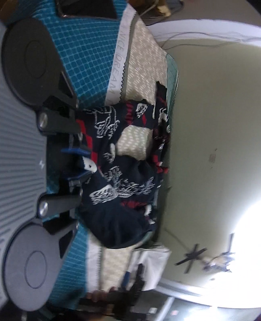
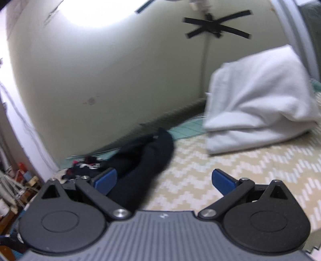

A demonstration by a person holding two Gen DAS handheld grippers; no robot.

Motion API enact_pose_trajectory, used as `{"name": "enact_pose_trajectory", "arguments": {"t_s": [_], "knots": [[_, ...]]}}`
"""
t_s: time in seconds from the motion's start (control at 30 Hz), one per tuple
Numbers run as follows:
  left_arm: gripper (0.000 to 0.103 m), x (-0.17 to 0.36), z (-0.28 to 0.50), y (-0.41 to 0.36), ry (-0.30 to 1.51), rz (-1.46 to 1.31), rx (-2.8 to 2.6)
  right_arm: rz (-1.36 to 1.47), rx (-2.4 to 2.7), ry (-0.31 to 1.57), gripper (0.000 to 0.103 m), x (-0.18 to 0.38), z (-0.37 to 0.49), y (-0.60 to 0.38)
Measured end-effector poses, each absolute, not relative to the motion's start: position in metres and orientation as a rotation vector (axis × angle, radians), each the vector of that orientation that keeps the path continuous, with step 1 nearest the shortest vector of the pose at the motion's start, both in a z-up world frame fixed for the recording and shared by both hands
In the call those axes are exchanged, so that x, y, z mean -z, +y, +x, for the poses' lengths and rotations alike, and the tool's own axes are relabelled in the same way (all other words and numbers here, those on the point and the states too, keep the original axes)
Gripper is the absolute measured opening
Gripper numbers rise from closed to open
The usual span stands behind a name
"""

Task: Fold small clothes

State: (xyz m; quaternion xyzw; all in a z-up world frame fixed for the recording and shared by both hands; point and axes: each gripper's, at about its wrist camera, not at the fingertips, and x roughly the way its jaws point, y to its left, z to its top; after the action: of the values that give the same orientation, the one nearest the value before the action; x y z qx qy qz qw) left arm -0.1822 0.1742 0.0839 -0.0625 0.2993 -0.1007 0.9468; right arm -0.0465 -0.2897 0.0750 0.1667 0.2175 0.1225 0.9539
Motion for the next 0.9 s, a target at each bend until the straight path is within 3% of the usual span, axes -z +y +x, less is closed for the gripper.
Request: {"name": "enact_pose_trajectory", "arguments": {"t_s": [0.07, 0.23, 0.47, 0.53, 0.6, 0.7, 0.73, 0.77, 0.8, 0.83, 0.87, 0.9], "knots": [[0.052, -0.096, -0.180, 0.181, 0.536, -0.180, 0.198, 0.292, -0.271, 0.439, 0.097, -0.084, -0.045, -0.276], [0.056, -0.107, -0.168, 0.170, 0.456, -0.172, 0.238, 0.206, -0.321, 0.441, 0.097, -0.096, -0.036, -0.244], [0.087, -0.075, -0.188, 0.140, 0.492, -0.050, 0.226, 0.181, -0.373, 0.523, 0.092, -0.128, 0.019, -0.216], [0.092, -0.062, -0.192, 0.146, 0.507, -0.077, 0.224, 0.178, -0.407, 0.542, 0.089, -0.131, 0.033, -0.205], [0.086, -0.053, -0.190, 0.143, 0.540, -0.074, 0.220, 0.119, -0.409, 0.577, 0.071, -0.125, 0.047, -0.185], [0.061, -0.045, -0.186, 0.138, 0.556, -0.045, 0.240, 0.079, -0.342, 0.716, 0.066, -0.100, 0.075, -0.165], [0.038, -0.043, -0.185, 0.135, 0.565, -0.043, 0.255, 0.086, -0.310, 0.761, 0.066, -0.089, 0.082, -0.164], [0.012, -0.042, -0.184, 0.134, 0.582, -0.042, 0.275, 0.104, -0.300, 0.785, 0.045, -0.081, 0.086, -0.165], [0.011, -0.041, -0.184, 0.134, 0.590, -0.033, 0.283, 0.153, -0.325, 0.793, 0.025, -0.074, 0.086, -0.169], [0.011, -0.043, -0.188, 0.134, 0.581, -0.026, 0.298, 0.208, -0.348, 0.784, 0.022, -0.073, 0.081, -0.175], [0.011, -0.046, -0.194, 0.136, 0.563, -0.026, 0.331, 0.230, -0.350, 0.768, 0.010, -0.077, 0.075, -0.179], [0.011, -0.049, -0.202, 0.140, 0.545, -0.031, 0.369, 0.230, -0.361, 0.747, 0.009, -0.084, 0.067, -0.183]]}}
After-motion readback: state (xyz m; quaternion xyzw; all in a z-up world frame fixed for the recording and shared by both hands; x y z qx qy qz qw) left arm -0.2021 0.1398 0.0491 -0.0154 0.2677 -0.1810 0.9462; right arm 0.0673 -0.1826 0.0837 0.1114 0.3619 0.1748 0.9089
